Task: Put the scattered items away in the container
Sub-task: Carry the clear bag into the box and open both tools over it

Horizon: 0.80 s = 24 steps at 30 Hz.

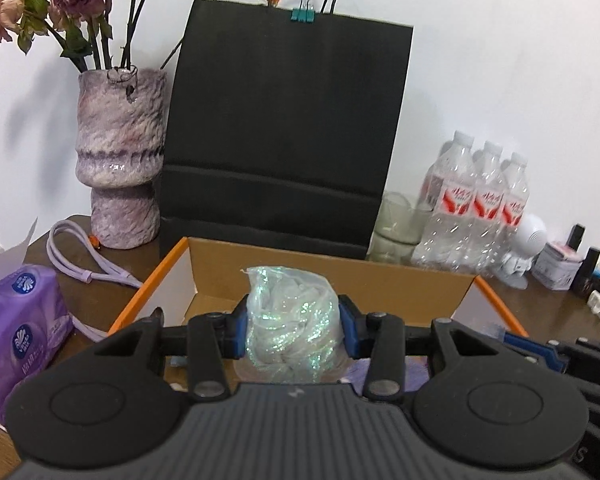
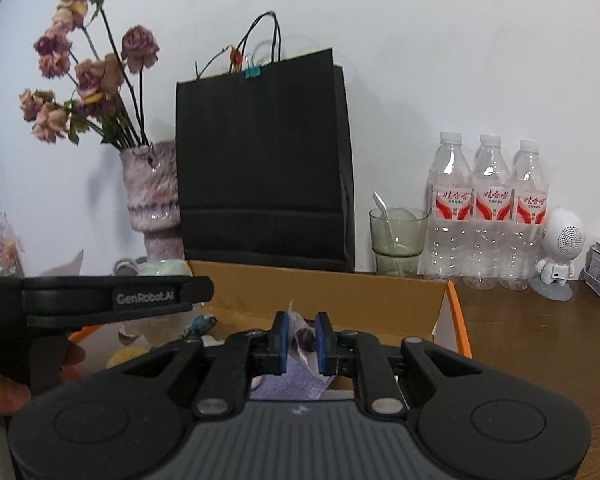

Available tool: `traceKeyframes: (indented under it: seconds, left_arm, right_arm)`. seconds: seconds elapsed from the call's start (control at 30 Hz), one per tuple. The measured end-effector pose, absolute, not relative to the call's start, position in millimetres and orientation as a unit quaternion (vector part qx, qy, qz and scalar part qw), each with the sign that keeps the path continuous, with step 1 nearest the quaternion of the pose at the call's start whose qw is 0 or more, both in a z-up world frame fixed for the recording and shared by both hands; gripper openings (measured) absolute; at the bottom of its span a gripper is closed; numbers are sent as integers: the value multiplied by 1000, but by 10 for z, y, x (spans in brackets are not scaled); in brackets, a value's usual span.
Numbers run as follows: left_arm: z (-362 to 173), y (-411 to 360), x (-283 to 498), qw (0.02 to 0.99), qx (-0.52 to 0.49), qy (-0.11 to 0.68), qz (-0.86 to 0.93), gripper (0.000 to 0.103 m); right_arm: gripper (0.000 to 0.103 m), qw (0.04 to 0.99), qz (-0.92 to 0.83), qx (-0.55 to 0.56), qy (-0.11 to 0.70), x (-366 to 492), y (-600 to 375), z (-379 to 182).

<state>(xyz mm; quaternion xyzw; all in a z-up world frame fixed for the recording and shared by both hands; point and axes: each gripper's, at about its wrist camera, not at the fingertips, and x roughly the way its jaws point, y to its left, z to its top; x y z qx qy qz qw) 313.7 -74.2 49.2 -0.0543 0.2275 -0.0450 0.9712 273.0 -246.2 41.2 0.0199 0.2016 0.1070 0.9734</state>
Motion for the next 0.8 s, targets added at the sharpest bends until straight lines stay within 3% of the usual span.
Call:
traceKeyframes:
  seconds: [0.13, 0.2, 0.23, 0.27, 0.3, 0.37, 0.8]
  left_arm:
    - [470, -738, 3145, 971, -51, 231, -41, 49]
    - [457, -740, 3142, 971, -52, 232, -30, 70]
    - [456, -737, 3141, 971, -52, 233, -24, 94]
    - [459, -733, 3130, 971, -53, 230, -20, 103]
    - [472, -732, 3112, 973, -52, 225, -19, 103]
    - [501, -754, 3081, 975, -39, 216, -18, 103]
    - [476, -803, 3086, 973, -26, 230, -15, 103]
  right_arm:
    - [13, 973, 101, 18, 209, 2756, -2464, 376]
    - [16, 970, 95, 15, 222, 2780, -2465, 360]
    - [22, 969, 93, 13, 230, 2793, -2465, 351]
    - [44, 968, 91, 14, 235, 2803, -2469, 347]
    - [74, 967, 88, 16, 238, 2808, -2473, 344]
    - [103, 967, 82, 14, 243, 2805, -2473, 348]
    - [103, 957, 73, -6, 280, 2854, -2419, 323]
